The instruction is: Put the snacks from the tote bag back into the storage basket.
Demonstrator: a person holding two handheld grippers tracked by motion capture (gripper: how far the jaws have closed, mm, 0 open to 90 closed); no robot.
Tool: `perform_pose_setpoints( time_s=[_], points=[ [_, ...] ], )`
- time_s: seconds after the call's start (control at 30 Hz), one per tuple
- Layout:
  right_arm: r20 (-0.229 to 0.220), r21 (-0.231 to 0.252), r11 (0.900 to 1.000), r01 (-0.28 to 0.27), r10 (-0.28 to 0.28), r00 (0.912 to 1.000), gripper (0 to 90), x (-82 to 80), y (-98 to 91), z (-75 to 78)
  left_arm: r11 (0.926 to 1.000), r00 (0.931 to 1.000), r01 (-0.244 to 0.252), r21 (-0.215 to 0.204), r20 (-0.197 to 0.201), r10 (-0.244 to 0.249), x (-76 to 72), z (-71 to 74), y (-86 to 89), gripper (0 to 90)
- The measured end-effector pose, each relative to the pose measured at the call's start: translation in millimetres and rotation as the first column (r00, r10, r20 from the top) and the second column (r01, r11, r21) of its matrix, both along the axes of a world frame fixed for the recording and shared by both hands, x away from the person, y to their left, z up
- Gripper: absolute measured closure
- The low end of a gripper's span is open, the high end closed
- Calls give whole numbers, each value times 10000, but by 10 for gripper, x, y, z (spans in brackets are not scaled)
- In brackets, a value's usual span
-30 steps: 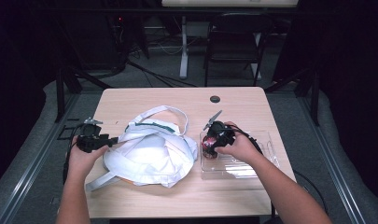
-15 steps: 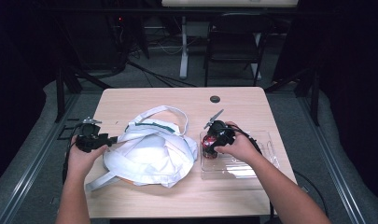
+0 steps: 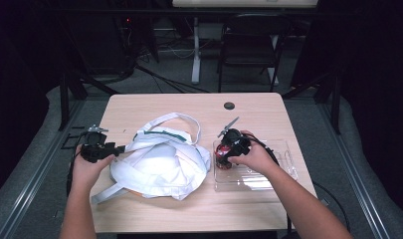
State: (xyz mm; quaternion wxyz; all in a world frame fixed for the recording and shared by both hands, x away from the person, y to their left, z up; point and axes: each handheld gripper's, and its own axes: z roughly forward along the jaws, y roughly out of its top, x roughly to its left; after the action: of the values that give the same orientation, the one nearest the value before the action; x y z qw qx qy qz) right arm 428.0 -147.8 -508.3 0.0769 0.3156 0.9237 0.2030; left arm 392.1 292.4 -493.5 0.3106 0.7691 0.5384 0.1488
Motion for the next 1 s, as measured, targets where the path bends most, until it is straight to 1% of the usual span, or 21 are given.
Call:
perform_pose_setpoints(
  time_s=[0.13, 0.23, 0.27, 0.33, 0.43, 0.5, 0.53, 0.57, 0.6, 0.67, 0.7, 0.8, 0.83, 0.9, 0.97, 1.0],
  points=[
    [123, 152, 9999, 63, -65, 9999, 210, -23, -4, 14, 10000, 10000, 4, -4, 3, -4, -3, -2, 1, 521],
    [124, 62, 10000, -9, 8, 9999, 209, -31, -19, 36, 10000, 10000, -1, -13, -23, 1, -5, 0, 4, 521],
    [141, 205, 9998, 77, -80, 9999, 209, -39, -24, 35, 10000, 10000, -10, -21, -14, 10, -4, 0, 4, 521],
    [100, 152, 9999, 22, -23, 9999, 209, -40, -44, 62, 10000, 10000, -49, -48, 66, 49, -1, -3, 2, 521],
    [114, 306, 9995, 76, -80, 9999, 209, -57, -60, 88, 10000, 10000, -13, -16, 25, 13, 5, 1, 1, 521],
    [185, 316, 9995, 98, -104, 9998, 208, -73, -66, 102, 10000, 10000, -19, -13, 28, 19, 6, -4, -1, 521],
    [227, 405, 9991, 142, -151, 9996, 208, -82, -67, 101, 10000, 10000, -33, -23, 21, 33, 5, -4, 0, 521],
    [210, 305, 9995, 76, -82, 9997, 207, -83, -73, 118, 10000, 10000, -51, -30, 43, 51, 4, -3, 2, 521],
    [244, 369, 9993, 94, -103, 9996, 207, -89, -74, 124, 10000, 10000, -23, -50, 36, 24, 3, 1, 8, 521],
    [325, 308, 9995, 59, -69, 9994, 207, -100, -82, 154, 10000, 10000, -41, -33, 39, 41, 1, 6, 13, 521],
    [341, 433, 9990, 73, -88, 9994, 207, -109, -83, 164, 10000, 10000, -50, -37, 45, 51, -1, 8, 14, 521],
    [413, 412, 9991, -40, 23, 9991, 207, -134, -89, 225, 10000, 9999, -69, -63, 89, 70, -3, 8, 14, 520],
    [513, 572, 9984, 8, -37, 9987, 207, -149, -81, 233, 10000, 9999, -63, -46, 99, 64, -4, 9, 14, 519],
    [554, 515, 9986, -154, 126, 9984, 209, -164, -78, 281, 10000, 9999, -68, -25, 125, 69, -6, 12, 14, 517],
    [662, 679, 9976, -136, 91, 9978, 214, -188, -69, 315, 10000, 9999, -74, -38, 144, 75, -8, 14, 14, 517],
    [717, 675, 9976, -168, 120, 9974, 217, -197, -65, 337, 9999, 9998, -93, -58, 184, 94, -8, 12, 13, 517]
  ],
)
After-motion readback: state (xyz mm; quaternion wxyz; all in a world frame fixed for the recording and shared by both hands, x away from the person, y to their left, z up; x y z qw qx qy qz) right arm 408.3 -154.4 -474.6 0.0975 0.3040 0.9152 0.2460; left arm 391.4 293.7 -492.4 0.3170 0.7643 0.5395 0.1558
